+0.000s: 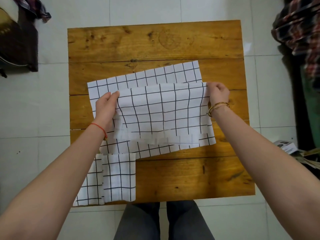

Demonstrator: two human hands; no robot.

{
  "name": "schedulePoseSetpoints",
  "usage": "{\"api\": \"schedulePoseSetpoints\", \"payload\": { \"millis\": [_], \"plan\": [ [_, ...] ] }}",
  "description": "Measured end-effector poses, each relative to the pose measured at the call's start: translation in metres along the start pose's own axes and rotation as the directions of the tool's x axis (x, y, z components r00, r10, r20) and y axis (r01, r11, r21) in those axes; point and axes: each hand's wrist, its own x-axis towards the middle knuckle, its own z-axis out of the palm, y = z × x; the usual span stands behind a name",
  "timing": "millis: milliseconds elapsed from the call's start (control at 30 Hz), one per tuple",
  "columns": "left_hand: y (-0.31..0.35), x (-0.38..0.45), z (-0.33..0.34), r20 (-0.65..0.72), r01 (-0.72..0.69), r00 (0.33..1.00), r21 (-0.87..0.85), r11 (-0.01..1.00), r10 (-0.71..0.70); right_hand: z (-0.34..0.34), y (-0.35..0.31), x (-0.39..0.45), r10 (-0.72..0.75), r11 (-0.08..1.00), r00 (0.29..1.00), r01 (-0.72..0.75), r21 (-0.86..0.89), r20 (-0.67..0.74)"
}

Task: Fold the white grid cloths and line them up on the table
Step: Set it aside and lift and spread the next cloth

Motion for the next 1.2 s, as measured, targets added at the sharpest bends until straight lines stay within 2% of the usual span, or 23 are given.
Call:
{"api": "schedulePoseSetpoints", "payload": {
  "millis": [133,200,267,433,533,767,933,1100,1200],
  "plan": [
    [0.007,0.009,0.014,-0.007,-0.081,0.997,0.115,0.990,0.082,-0.001,0.001,0.005,0.012,1.000,1.000,-0.011,-0.009,0.022],
    [0.011,0.013,0.019,0.000,-0.049,0.999,0.126,0.991,0.049,-0.002,0.003,0.007,0.070,0.997,0.995,-0.071,0.010,0.075],
    [0.014,0.018,0.020,0.016,-0.030,0.999,0.142,0.989,0.028,-0.002,0.006,0.008,0.116,0.993,0.988,-0.111,-0.051,0.101],
    [0.017,0.035,0.014,0.107,-0.032,0.994,0.256,0.966,0.004,0.002,0.014,0.013,0.031,0.972,0.992,-0.002,-0.236,0.121],
    [0.017,0.044,0.010,0.120,-0.046,0.993,0.310,0.950,0.009,0.005,0.020,0.015,0.028,0.967,0.992,0.004,-0.254,0.124],
    [0.015,0.055,0.004,0.174,-0.085,0.984,0.293,0.952,0.034,0.011,0.032,0.020,0.033,0.964,0.987,0.010,-0.267,0.157],
    [0.007,0.054,0.002,0.144,-0.082,0.989,0.286,0.955,0.042,0.014,0.040,0.022,-0.004,0.945,0.993,0.042,-0.323,0.116],
    [0.001,0.052,0.001,0.140,-0.174,0.982,0.392,0.903,0.128,0.016,0.044,0.027,-0.008,0.953,0.998,0.029,-0.301,0.069],
    [-0.003,0.049,0.003,0.138,-0.157,0.984,0.339,0.928,0.116,0.015,0.040,0.030,-0.044,0.956,0.998,0.054,-0.289,0.042]
  ]
}}
